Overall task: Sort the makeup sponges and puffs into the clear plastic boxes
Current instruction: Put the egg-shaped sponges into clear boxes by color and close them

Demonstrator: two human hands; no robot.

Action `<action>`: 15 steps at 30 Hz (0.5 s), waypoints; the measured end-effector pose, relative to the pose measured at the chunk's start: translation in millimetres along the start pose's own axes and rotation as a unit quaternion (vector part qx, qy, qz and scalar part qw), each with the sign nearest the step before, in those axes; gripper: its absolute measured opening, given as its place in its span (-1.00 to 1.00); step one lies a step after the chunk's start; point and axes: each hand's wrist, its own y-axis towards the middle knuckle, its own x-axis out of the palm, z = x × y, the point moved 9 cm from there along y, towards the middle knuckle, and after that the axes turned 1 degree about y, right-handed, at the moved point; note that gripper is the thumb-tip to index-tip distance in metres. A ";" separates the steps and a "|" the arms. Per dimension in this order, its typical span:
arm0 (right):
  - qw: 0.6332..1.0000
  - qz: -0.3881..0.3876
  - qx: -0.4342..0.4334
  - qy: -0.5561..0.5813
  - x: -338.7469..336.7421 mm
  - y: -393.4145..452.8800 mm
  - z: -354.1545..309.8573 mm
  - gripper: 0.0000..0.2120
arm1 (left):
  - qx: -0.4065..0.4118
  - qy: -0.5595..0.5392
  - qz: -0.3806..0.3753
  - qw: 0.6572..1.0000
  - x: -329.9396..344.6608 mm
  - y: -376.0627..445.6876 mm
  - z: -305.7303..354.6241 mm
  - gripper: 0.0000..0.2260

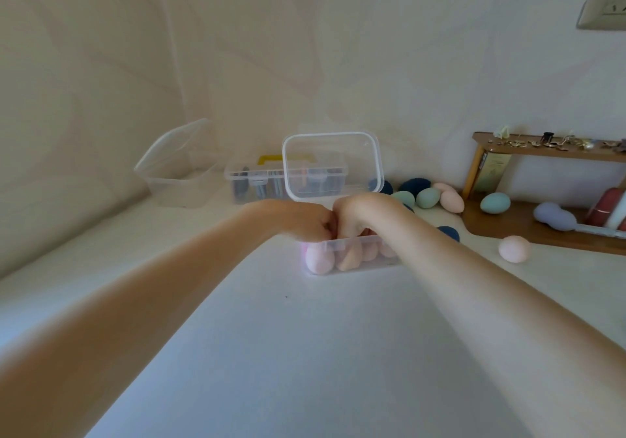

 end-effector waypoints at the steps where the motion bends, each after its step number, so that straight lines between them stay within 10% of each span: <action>1: 1.000 0.004 0.014 0.013 1.0 1.8 0.9 -0.88 | -0.005 0.002 0.005 1.000 -0.4 0.3 -1.3 -0.64; 10: 0.990 -0.050 -0.069 0.108 -7.1 -26.0 5.6 -0.58 | 0.005 -0.018 0.016 1.000 -5.1 -0.9 2.1 -0.75; 15: 0.997 -0.011 -0.063 0.052 -8.6 -15.2 4.1 -0.74 | 0.026 -0.065 0.055 0.996 -17.3 -2.8 -2.3 -0.89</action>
